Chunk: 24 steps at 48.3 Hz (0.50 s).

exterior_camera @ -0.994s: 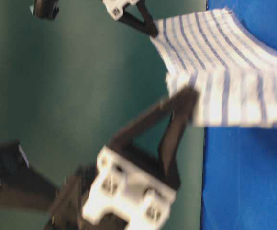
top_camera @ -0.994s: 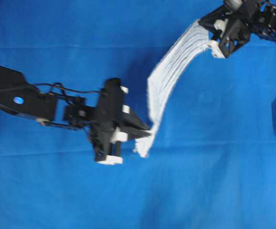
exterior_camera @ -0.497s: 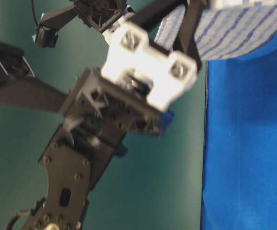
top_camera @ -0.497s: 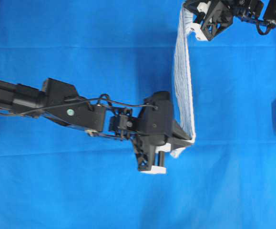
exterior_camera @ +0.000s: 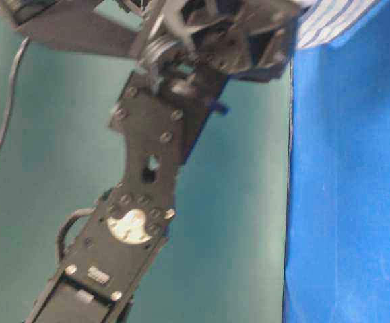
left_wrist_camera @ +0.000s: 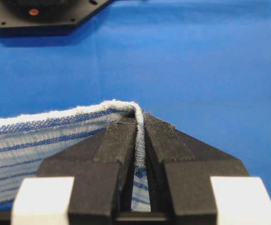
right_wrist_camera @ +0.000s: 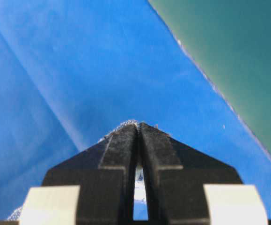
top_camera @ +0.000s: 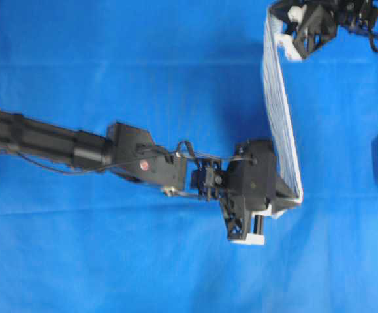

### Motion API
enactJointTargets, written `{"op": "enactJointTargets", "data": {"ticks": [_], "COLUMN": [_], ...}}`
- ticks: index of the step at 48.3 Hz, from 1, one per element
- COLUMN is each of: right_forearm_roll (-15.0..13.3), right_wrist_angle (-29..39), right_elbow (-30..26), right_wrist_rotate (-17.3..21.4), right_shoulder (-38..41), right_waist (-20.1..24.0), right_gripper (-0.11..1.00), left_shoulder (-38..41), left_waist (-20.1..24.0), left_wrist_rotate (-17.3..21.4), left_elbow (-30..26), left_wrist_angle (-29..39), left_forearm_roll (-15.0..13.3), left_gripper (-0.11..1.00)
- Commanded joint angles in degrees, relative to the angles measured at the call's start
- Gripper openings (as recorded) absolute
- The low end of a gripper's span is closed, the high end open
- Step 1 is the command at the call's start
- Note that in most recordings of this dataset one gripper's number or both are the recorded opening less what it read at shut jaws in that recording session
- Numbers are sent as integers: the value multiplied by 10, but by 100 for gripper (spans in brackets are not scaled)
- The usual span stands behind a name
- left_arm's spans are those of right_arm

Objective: Fold the blue towel.
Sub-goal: 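Lift the strip and swing it to a vertical orientation with both grippers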

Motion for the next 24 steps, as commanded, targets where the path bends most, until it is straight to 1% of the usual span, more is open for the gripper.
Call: {"op": "enactJointTargets", "data": {"ticks": [1,5,13,16,24], "right_forearm_roll": [-2,-1,-1,-1,-2], "right_wrist_angle": [-2,-9,-33,-36,-38], "right_elbow": [-9,-19,-61,-80,-127], "right_wrist_rotate": [2,1,1,0,-3], "right_shoulder": [2,26,96,119,165], "right_waist": [0,6,23,29,44], "right_gripper": [4,4,4,4,4], "left_shoulder": [-11,-18,-46,-57,-87], "left_waist": [-6,-5,-4,-5,-10], "left_wrist_rotate": [0,-8,-22,-35,-90], "left_elbow": [-11,8,83,113,195], "left_wrist_angle": [-4,-4,-26,-40,-76], "left_forearm_roll": [0,0,-6,-6,-6], "left_gripper": [2,2,2,2,2]}}
